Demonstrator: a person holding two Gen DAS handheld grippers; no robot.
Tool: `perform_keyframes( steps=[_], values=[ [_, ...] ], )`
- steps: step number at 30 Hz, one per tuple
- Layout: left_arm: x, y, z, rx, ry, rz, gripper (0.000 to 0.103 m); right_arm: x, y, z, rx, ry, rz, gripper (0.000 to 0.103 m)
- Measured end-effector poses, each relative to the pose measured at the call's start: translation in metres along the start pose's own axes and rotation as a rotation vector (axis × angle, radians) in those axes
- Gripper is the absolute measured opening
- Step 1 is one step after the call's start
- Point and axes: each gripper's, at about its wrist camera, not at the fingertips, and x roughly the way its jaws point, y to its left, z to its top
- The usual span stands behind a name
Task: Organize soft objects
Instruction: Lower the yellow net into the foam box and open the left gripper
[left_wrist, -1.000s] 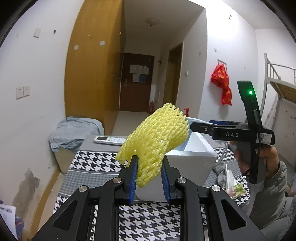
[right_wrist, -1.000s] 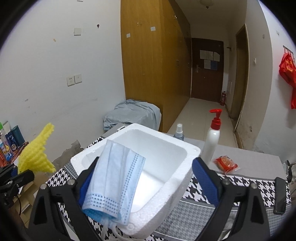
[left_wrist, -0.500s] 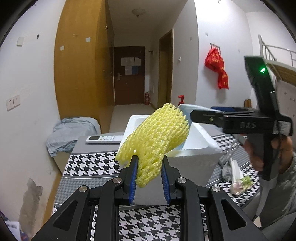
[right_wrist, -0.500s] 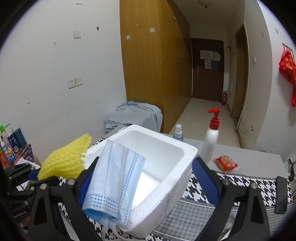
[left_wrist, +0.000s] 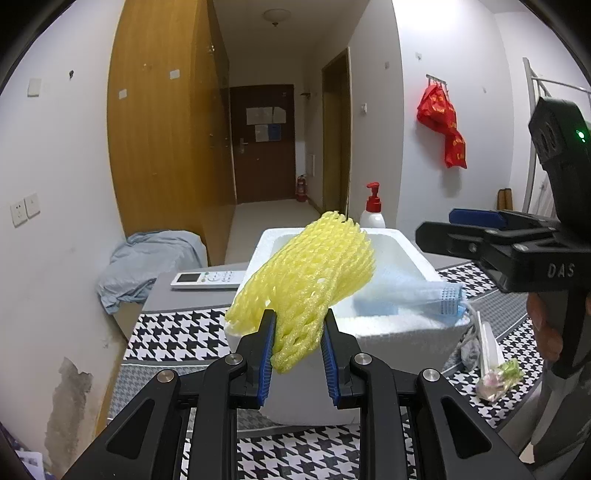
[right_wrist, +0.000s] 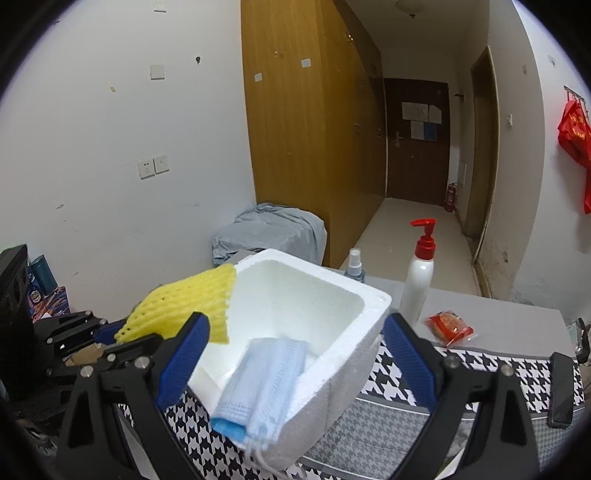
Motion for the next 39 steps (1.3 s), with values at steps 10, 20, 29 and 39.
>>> perform_keyframes(
  steps=[10,20,29,39],
  values=[
    [0.004,-0.003,0.006,0.005,0.0,-0.009,0.025,-0.008,-0.007,-0.002,0.013,-0.012,-0.017,0.097],
    [0.015,-0.011,0.015,0.009,0.004,-0.033,0.025,-0.021,-0.015,-0.008,0.023,-0.024,-0.044,0.097],
    [0.031,-0.014,0.023,-0.007,0.02,-0.043,0.025,-0.034,-0.028,-0.018,0.04,-0.02,-0.095,0.097],
    [0.04,-0.02,0.024,-0.015,0.015,-0.04,0.027,-0.048,-0.044,-0.029,0.078,-0.019,-0.154,0.097]
  ],
)
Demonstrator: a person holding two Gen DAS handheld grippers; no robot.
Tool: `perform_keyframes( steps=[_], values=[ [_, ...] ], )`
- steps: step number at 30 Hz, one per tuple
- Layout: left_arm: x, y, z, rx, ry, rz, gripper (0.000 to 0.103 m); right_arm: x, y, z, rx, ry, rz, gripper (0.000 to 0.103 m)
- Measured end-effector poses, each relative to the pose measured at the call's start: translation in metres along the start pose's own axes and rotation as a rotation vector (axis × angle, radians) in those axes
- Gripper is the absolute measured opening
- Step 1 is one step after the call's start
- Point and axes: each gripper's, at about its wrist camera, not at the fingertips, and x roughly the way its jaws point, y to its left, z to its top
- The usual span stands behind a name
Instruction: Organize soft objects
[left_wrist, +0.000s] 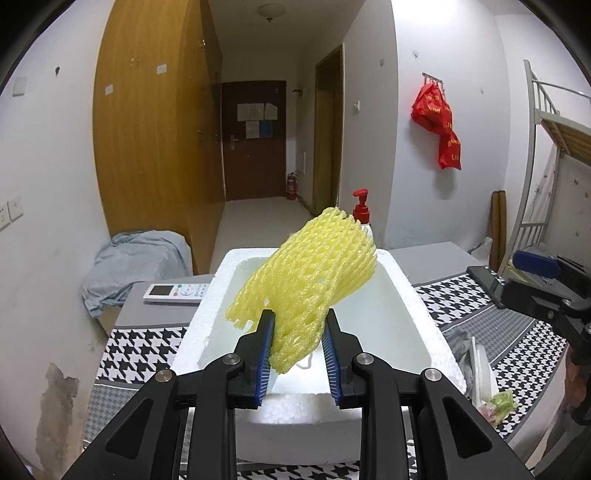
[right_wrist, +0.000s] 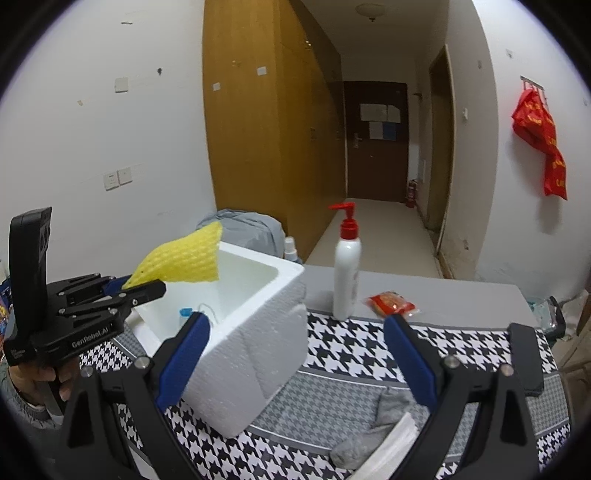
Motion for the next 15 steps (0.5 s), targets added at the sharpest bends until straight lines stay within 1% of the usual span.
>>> perform_keyframes(
  steps=[2,4,6,7,9,10,12,14,15],
  values=[
    [0.002,0.0,0.001,-0.007,-0.003,-0.005,0.029,-0.002,-0.002,-0.002,0.006,0.0,-0.01,0.097],
    [0.003,0.001,0.002,-0.006,-0.001,-0.002,0.035,-0.003,-0.004,-0.004,0.012,0.002,-0.019,0.097],
    [0.003,0.001,0.003,-0.007,-0.005,-0.002,0.048,-0.005,-0.007,-0.006,0.021,0.004,-0.029,0.097],
    [0.002,0.002,0.003,-0.008,-0.01,-0.003,0.051,-0.006,-0.008,-0.007,0.024,0.005,-0.034,0.097],
    [-0.001,0.002,0.003,-0.009,-0.018,-0.004,0.067,-0.007,-0.01,-0.009,0.032,0.008,-0.045,0.097],
    [-0.003,0.002,0.003,-0.008,-0.026,-0.003,0.072,-0.008,-0.01,-0.011,0.037,0.01,-0.051,0.097],
    [-0.008,0.001,0.003,-0.001,-0.042,0.006,0.09,-0.011,-0.012,-0.014,0.047,0.01,-0.061,0.097],
    [-0.016,-0.002,0.002,0.01,-0.066,0.007,0.098,-0.015,-0.013,-0.016,0.055,0.008,-0.067,0.097],
    [-0.018,-0.003,0.002,0.01,-0.075,0.007,0.1,-0.017,-0.014,-0.018,0.06,0.007,-0.073,0.097]
  ],
)
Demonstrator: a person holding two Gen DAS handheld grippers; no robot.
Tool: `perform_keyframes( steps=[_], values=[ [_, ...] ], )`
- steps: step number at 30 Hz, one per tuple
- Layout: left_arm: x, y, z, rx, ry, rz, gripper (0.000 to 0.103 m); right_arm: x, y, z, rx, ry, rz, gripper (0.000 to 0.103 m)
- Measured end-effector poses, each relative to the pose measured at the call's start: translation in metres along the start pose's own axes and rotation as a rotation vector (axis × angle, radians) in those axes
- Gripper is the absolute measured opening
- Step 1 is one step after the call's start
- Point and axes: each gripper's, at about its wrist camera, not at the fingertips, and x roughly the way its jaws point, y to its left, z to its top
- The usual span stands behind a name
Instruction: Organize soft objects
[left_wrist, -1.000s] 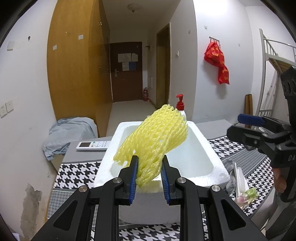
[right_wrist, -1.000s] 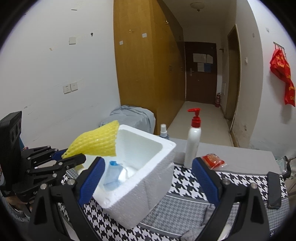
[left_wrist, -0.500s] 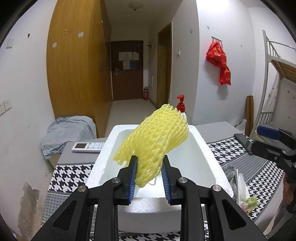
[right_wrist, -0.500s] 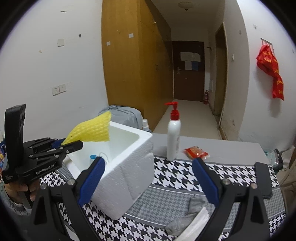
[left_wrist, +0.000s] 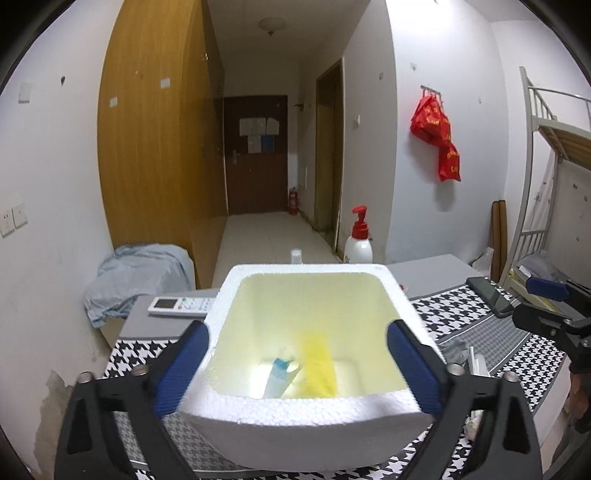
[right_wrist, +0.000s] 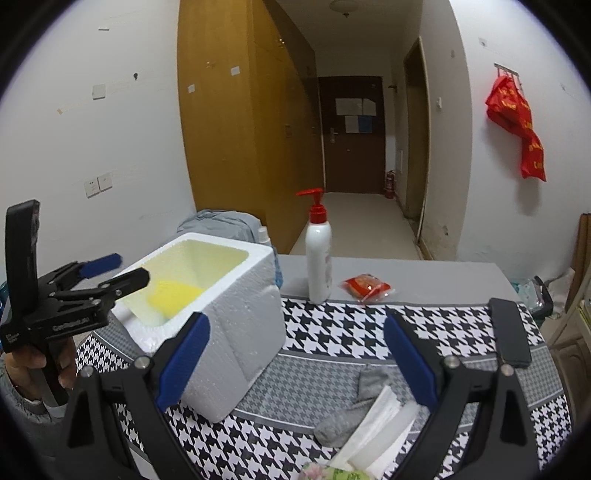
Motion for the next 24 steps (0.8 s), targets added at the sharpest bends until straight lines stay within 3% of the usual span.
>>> perform_keyframes(
  steps=[3,9,17,24],
  values=[
    [-0.009,-0.003,-0.004,0.0,-0.016,-0.002,0.1,-0.005,-0.004,-0.004,0.012,0.0,-0.013,0.097],
    [-0.023,-0.001,-0.024,-0.02,-0.04,0.076,0.101,-0.015,-0.01,-0.012,0.024,0.0,-0.026,0.097],
    [-0.031,-0.01,-0.054,-0.066,-0.027,0.061,0.101,-0.026,-0.022,-0.018,0.043,-0.013,-0.018,0.097],
    [-0.021,-0.024,-0.064,-0.09,-0.05,0.153,0.101,-0.035,-0.025,-0.028,0.029,-0.014,-0.017,0.097]
  ],
)
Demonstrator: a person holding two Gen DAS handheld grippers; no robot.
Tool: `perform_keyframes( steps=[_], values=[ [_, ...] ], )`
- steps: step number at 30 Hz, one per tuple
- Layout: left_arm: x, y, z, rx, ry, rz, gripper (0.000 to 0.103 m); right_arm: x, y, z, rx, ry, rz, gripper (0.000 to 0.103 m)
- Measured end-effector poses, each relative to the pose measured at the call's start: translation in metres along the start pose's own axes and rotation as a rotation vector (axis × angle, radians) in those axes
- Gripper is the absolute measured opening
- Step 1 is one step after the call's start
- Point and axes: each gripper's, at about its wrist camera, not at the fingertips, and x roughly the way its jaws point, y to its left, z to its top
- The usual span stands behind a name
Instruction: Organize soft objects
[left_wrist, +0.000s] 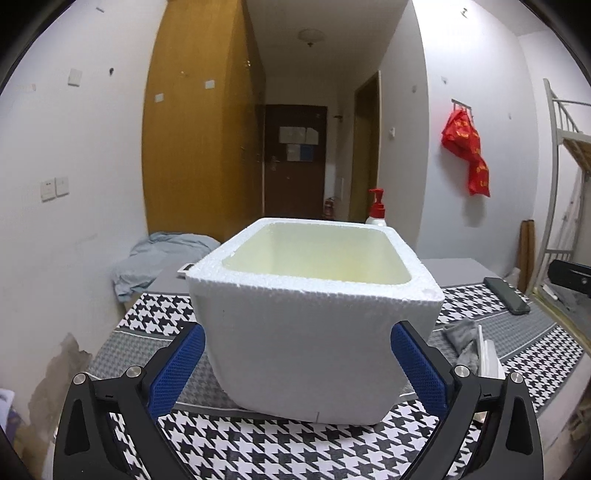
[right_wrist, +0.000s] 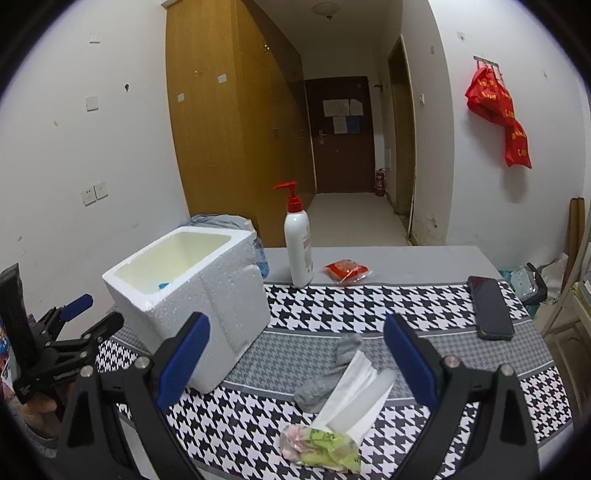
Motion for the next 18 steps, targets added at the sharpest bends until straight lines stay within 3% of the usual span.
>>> perform_keyframes(
  steps=[7,18],
  values=[
    [0.011,-0.017,-0.007,0.004,0.006,-0.003,0.101,-0.009,-0.009,-0.005,-0.011,-0.008,-0.016,0.097],
    [0.021,-0.053,-0.01,0.048,0.016,-0.11,0.101,-0.011,-0.032,-0.019,0.015,0.015,-0.058,0.097]
  ],
)
